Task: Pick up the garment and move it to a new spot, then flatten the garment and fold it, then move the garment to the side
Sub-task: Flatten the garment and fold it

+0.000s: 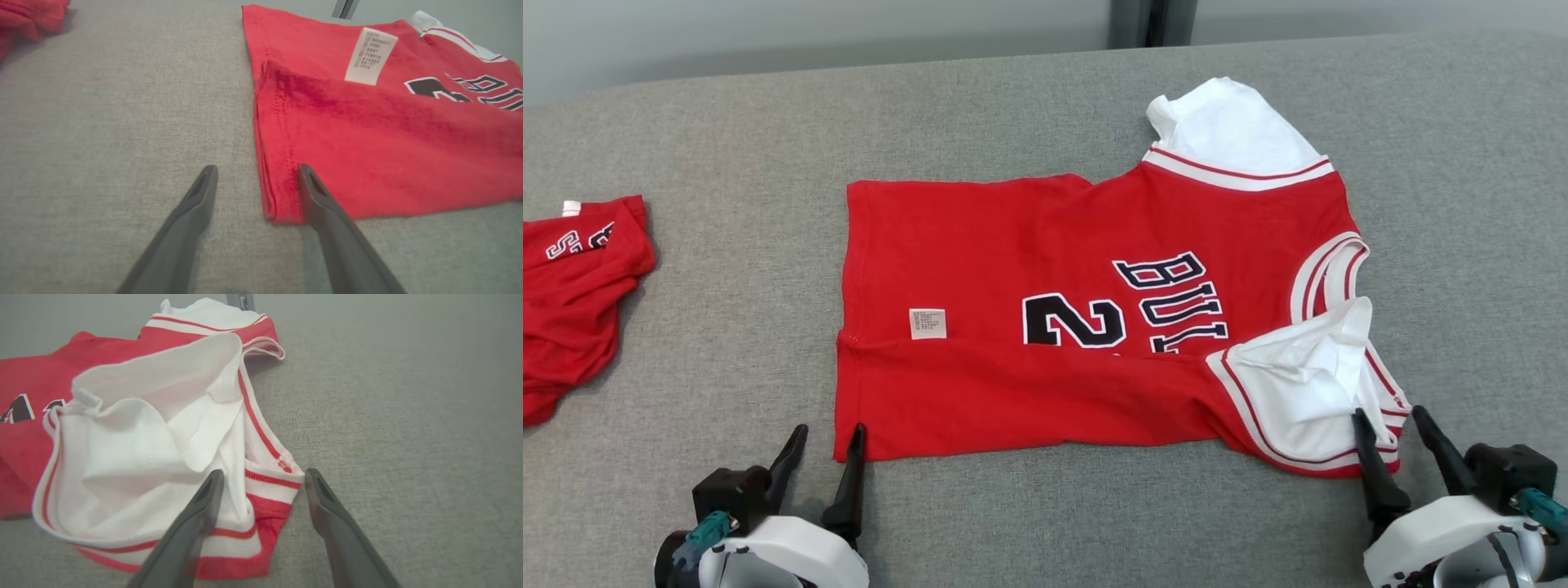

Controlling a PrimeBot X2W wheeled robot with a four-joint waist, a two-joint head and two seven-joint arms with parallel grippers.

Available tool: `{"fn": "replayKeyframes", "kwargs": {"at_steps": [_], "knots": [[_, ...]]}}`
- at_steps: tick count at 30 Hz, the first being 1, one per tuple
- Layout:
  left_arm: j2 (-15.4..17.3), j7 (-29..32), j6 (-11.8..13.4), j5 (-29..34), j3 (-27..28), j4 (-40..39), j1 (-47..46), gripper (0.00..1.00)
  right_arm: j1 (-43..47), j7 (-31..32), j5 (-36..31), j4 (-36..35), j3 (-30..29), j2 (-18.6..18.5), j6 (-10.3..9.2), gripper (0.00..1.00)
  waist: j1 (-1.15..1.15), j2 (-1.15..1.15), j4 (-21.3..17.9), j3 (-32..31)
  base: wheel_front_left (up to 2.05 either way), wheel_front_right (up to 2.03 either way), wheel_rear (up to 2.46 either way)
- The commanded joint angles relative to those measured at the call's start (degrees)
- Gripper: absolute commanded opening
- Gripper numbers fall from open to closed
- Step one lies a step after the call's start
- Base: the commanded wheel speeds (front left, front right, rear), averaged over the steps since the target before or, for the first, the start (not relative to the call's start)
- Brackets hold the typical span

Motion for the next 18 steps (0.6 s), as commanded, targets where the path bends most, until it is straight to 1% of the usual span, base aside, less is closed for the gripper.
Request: {"fn": "replayKeyframes", "kwargs": {"at_steps": [1, 3, 6, 7, 8, 9, 10, 11, 15, 18], "knots": [[-0.19, -0.09, -0.61, -0.53, 0.16, 1.28, -1.22, 1.0, -0.71, 0.35, 0.33, 0.9, 0.09, -0.13, 0.0, 1.0, 0.0, 0.0, 0.07, 0.25, 0.0, 0.0, 0.0], [-0.6, 0.32, -1.66, -1.44, 0.08, 3.85, -2.45, 1.0, -1.47, 0.64, 0.63, 2.37, 0.65, -0.12, 0.0, 1.0, 0.0, 0.0, 0.14, 0.48, 0.0, 0.0, 0.0], [-1.67, 1.3, -3.91, -3.25, -0.01, 7.02, -3.63, 1.0, -2.4, 1.4, 1.25, 4.33, 1.64, -0.02, 0.0, 1.0, 0.0, 0.0, 0.15, 0.68, 0.0, 0.0, 0.0], [-1.84, 2.12, -4.57, -3.67, -0.31, 7.95, -3.97, 1.0, -2.66, 1.36, 1.52, 4.84, 1.9, -0.02, 0.0, 0.91, 0.0, 0.0, 0.11, 0.74, 0.0, 0.0, 0.0], [-2.25, 3.01, -5.24, -4.39, -0.6, 8.84, -4.18, 1.0, -2.93, 1.33, 1.8, 5.33, 2.07, -0.06, 0.0, 0.49, 0.0, 0.0, 0.09, 0.76, 0.0, 0.0, 0.0], [-2.43, 3.58, -5.73, -4.45, -0.98, 9.56, -4.48, 0.77, -3.12, 1.89, 2.25, 5.82, 2.38, -0.09, 0.0, 0.33, 0.0, 0.0, 0.05, 0.76, 0.0, 0.0, 0.0], [-2.69, 4.33, -6.39, -5.0, -1.35, 10.05, -4.78, 0.17, -3.28, 2.07, 2.61, 6.1, 2.7, -0.17, 0.0, 0.0, 0.0, 0.0, 0.02, 0.78, 0.0, 0.0, 0.0], [-2.98, 5.31, -6.91, -5.51, -1.68, 10.63, -4.8, 0.0, -3.48, 2.32, 3.0, 6.45, 2.91, -0.28, 0.0, 0.0, 0.0, 0.0, -0.01, 0.8, 0.0, 0.0, 0.0], [-2.64, 6.63, -7.71, -7.05, -1.68, 10.91, -4.97, 0.0, -3.94, 3.16, 4.76, 6.05, 3.15, -1.42, -0.13, 0.0, 0.0, 0.0, 0.04, 0.79, 0.0, 0.0, 0.0], [-2.48, 6.95, -7.87, -9.21, -0.28, 8.87, -3.32, 0.0, -2.95, 4.1, 6.55, 3.52, 3.12, -2.34, -0.14, 0.0, 0.0, 0.0, 0.02, 0.57, 0.0, 0.0, 0.0]]}}
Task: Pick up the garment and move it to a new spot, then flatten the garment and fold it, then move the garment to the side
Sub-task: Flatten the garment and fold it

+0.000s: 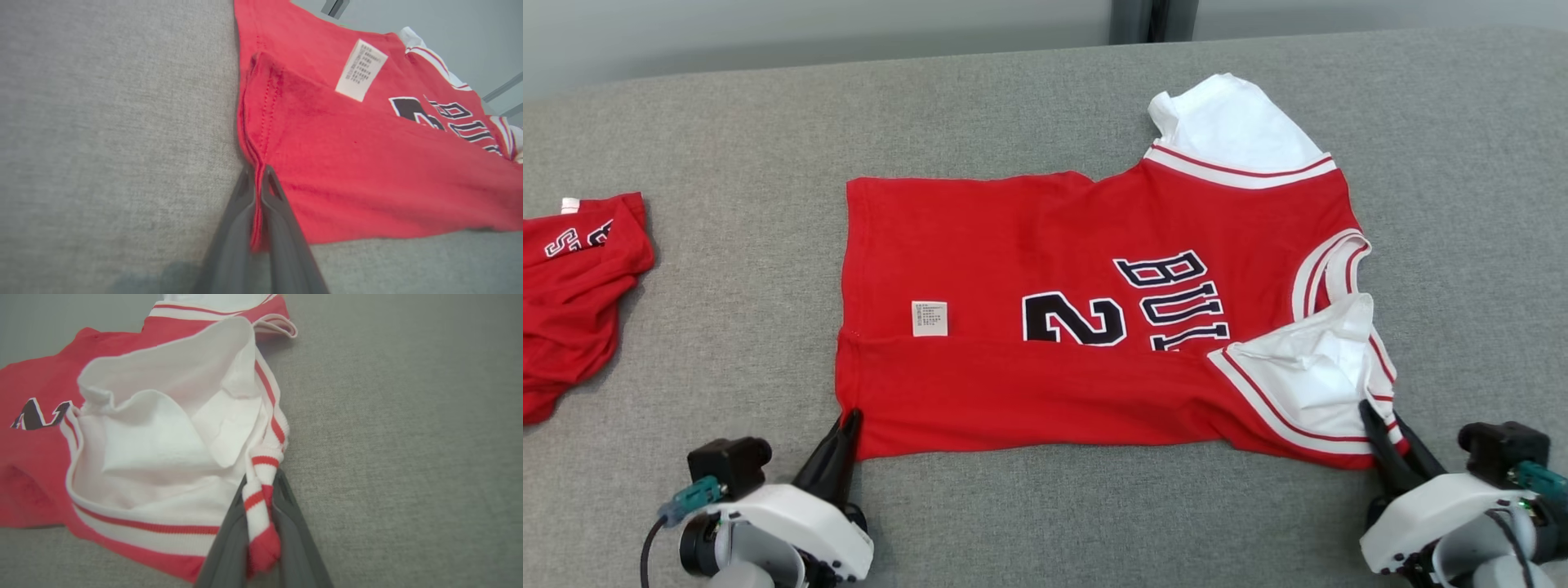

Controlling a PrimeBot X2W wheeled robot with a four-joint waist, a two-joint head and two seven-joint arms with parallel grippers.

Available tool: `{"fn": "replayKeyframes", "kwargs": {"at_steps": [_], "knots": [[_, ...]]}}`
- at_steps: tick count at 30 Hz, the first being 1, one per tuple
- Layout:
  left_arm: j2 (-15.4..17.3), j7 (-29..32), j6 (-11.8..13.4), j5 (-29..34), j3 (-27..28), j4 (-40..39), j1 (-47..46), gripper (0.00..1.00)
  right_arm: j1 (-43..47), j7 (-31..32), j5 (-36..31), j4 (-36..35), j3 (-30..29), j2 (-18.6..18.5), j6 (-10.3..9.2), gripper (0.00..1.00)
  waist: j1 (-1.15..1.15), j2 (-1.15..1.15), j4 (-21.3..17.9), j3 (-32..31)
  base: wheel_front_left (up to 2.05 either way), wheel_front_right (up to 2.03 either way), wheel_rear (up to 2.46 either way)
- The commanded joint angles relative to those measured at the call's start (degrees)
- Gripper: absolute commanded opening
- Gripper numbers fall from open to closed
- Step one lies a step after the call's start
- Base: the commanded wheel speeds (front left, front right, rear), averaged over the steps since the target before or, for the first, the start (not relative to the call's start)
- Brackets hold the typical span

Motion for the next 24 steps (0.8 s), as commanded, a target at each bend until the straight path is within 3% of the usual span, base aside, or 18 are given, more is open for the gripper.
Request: {"fn": "replayKeyframes", "kwargs": {"at_steps": [1, 7, 14, 16, 18, 19, 24], "knots": [[0.07, 0.98, 0.1, -0.74, -0.06, -0.19, 3.06, 0.0, 1.08, 0.71, 1.03, -1.28, -0.43, -1.13, -0.3, 0.0, 0.0, 0.0, 0.01, -0.15, 0.0, 0.0, 0.0], [3.06, 2.57, 3.21, -1.84, 1.7, -9.99, 9.53, 0.0, 5.99, 5.52, 3.56, -10.0, -3.49, -3.51, -0.24, 0.0, 0.0, 0.0, 0.58, -0.62, 0.0, 0.0, 0.0], [4.36, 6.09, 6.82, -1.89, 1.39, -20.42, 14.21, 0.0, 11.33, 11.42, 3.09, -18.24, -6.62, -2.37, -0.23, 0.03, 0.0, 0.0, 1.78, -0.55, 0.0, 0.0, 0.0], [4.35, 6.15, 7.54, -1.24, 1.18, -21.86, 14.09, 1.0, 11.52, 11.83, 2.64, -18.71, -7.17, -1.56, -0.23, 0.45, 0.0, 0.0, 1.79, -0.56, 0.0, 0.0, 0.0], [4.03, 5.53, 7.96, -1.12, 1.47, -22.53, 13.74, 1.0, 11.17, 11.14, 2.08, -18.96, -7.73, -1.18, -0.23, 0.45, 0.0, 0.0, 1.76, -0.6, 0.0, 0.0, 0.0], [3.98, 4.69, 8.34, -0.69, 1.79, -23.02, 13.29, 1.0, 10.63, 10.65, 1.48, -19.15, -8.09, -0.8, -0.21, 1.0, 0.0, 0.0, 1.71, -0.63, 0.0, 0.0, 0.0], [3.93, -2.26, 9.42, 2.1, 3.72, -25.13, 10.74, 1.0, 7.4, 5.25, -2.19, -20.93, -10.18, 1.15, -0.18, 1.0, 0.0, 0.0, 1.34, -1.16, 0.0, 0.0, 0.0]]}}
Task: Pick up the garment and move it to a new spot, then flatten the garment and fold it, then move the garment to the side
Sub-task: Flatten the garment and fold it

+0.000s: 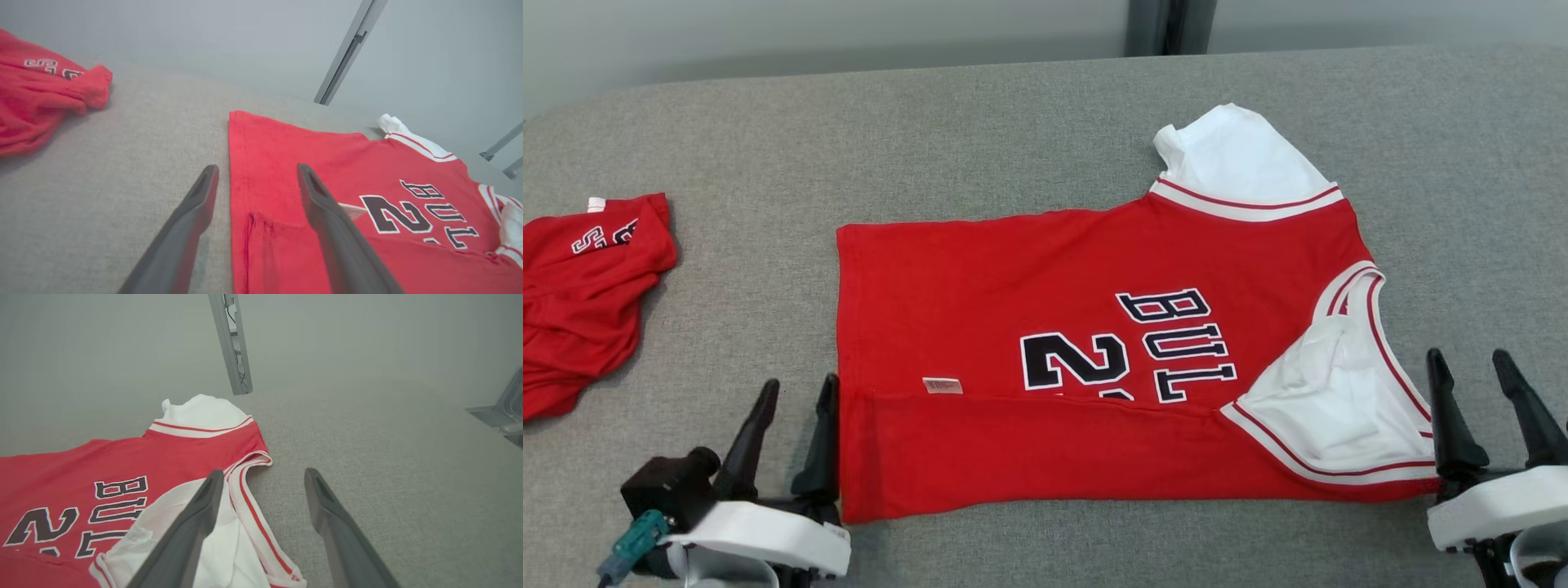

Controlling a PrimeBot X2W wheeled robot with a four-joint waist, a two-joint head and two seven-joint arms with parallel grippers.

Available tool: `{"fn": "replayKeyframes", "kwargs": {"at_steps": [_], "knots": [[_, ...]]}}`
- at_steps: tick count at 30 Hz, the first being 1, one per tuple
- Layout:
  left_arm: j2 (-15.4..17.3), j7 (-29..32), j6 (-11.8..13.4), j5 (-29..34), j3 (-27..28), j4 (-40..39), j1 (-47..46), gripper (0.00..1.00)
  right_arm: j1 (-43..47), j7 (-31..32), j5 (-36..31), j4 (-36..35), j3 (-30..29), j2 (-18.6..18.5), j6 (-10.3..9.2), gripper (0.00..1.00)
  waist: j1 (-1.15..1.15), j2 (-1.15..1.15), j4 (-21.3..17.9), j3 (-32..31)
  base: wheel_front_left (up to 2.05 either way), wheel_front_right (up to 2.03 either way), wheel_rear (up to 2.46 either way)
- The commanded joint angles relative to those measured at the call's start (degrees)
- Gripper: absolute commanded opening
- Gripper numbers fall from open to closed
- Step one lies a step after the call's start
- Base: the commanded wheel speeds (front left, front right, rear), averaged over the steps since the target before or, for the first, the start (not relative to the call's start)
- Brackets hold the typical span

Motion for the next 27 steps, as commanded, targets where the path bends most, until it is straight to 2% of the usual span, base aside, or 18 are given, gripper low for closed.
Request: {"fn": "replayKeyframes", "kwargs": {"at_steps": [1, 3, 6, 15, 22, 27], "knots": [[0.43, -0.5, 0.32, 0.68, 0.44, -0.26, -0.99, 1.0, -0.54, -0.79, -0.75, -0.34, -0.16, -0.02, -0.02, 1.0, 0.0, 0.0, 0.0, -0.14, 0.0, 0.0, 0.0], [0.92, -2.6, 1.09, 3.98, 2.07, -1.72, -3.08, 1.0, -2.34, -4.65, -2.83, -1.77, -0.43, 0.48, -0.02, 1.0, 0.0, 0.0, 0.18, -0.7, 0.0, 0.0, 0.0], [1.06, -3.21, 1.53, 7.45, 3.37, -3.15, -4.05, 1.0, -3.25, -7.2, -4.37, -3.05, -0.54, 1.06, -0.02, 1.0, 0.0, 0.0, 0.4, -1.32, 0.0, 0.0, 0.0], [0.63, -3.34, 0.35, 12.01, 5.63, -3.53, -4.24, 1.0, -3.9, -7.43, -5.45, -4.1, 0.48, 1.8, -0.02, 1.0, 0.0, 0.0, 0.26, -1.08, 0.0, 0.0, 0.0], [0.34, -2.99, -4.11, 11.48, 4.79, -0.75, -13.0, 1.0, -6.24, -7.09, -5.32, -4.41, 1.33, 2.14, -0.02, 1.0, 0.0, 0.0, -0.3, 2.04, 0.0, 0.0, 0.0], [0.64, 3.76, -8.27, 7.7, 3.68, 11.4, -23.56, 1.0, -8.7, -7.45, -4.31, -3.28, 3.38, 2.35, -0.02, 1.0, 0.0, 0.0, -2.14, 4.5, 0.0, 0.0, 0.0]]}}
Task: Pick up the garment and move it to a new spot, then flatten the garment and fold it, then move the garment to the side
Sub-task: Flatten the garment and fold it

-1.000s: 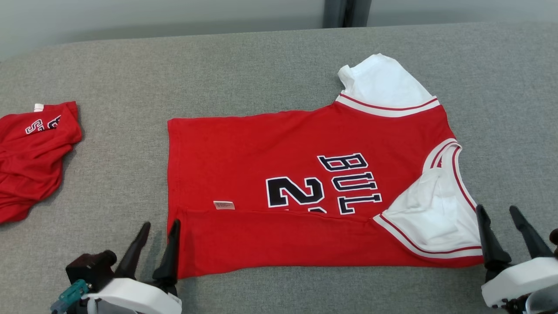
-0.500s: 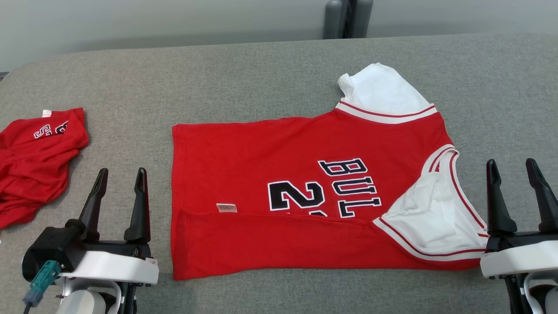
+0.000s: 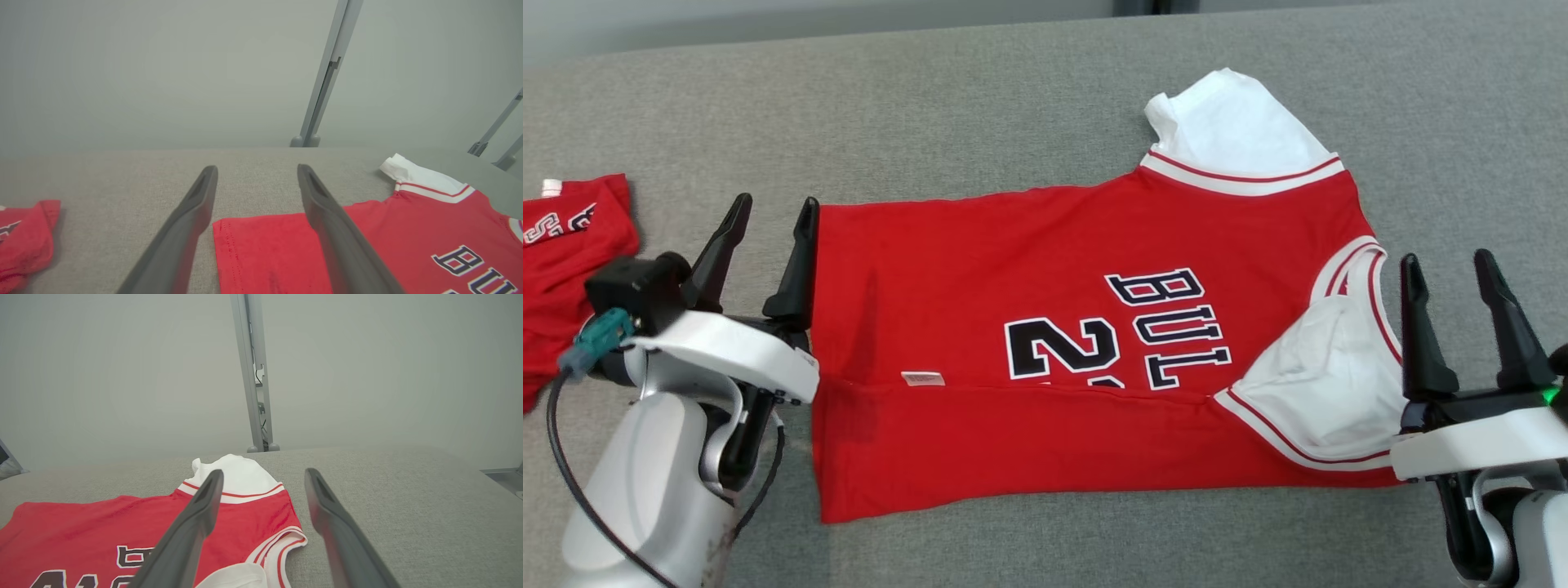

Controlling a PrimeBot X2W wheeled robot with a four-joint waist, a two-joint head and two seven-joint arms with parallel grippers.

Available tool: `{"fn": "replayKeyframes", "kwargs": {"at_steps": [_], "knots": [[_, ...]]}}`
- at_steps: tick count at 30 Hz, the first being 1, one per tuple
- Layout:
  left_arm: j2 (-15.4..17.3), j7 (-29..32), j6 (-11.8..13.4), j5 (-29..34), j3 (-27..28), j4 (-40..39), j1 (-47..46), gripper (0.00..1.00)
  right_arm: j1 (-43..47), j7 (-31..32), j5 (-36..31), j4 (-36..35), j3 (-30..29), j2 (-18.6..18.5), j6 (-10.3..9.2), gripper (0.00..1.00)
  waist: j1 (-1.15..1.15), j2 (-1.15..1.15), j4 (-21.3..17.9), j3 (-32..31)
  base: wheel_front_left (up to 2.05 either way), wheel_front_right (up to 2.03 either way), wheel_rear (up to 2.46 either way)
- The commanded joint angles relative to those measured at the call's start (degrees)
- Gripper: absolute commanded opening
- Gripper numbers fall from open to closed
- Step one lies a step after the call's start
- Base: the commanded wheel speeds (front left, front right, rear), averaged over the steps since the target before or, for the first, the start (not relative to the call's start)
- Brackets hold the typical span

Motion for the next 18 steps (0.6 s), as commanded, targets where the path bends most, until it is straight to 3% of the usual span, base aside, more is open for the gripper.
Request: {"fn": "replayKeyframes", "kwargs": {"at_steps": [1, 9, 16, 17, 18], "knots": [[0.73, 2.65, -1.24, -1.69, -0.27, 5.4, -3.62, 1.0, -1.33, -0.57, 0.81, 0.64, 1.02, 0.0, -0.02, 1.0, 0.0, 0.0, -1.87, 1.66, 0.0, 0.0, 0.0], [2.6, 9.11, -3.53, -7.33, -1.97, 24.62, -13.94, 1.0, -3.94, -2.32, 1.95, 3.98, 3.19, 0.28, -0.02, 1.0, 0.0, 0.0, -5.35, 4.8, 0.0, 0.0, 0.0], [3.31, 11.27, -3.71, -11.37, -4.95, 31.2, -17.49, 1.0, -4.76, -2.77, 2.52, 5.69, 2.65, -0.09, -0.02, 1.0, 0.0, 0.0, -6.06, 5.74, 0.0, 0.0, 0.0], [3.4, 11.69, -3.72, -12.38, -5.87, 31.37, -17.61, 0.89, -4.94, -2.71, 2.53, 5.83, 2.4, -0.28, -0.02, 1.0, 0.0, 0.0, -6.06, 5.81, 0.0, 0.0, 0.0], [3.59, 11.71, -3.73, -13.37, -6.74, 31.24, -17.68, 0.4, -5.16, -2.53, 2.65, 6.04, 2.12, -0.49, -0.02, 1.0, 0.0, 0.0, -6.04, 5.87, 0.0, 0.0, 0.0]]}}
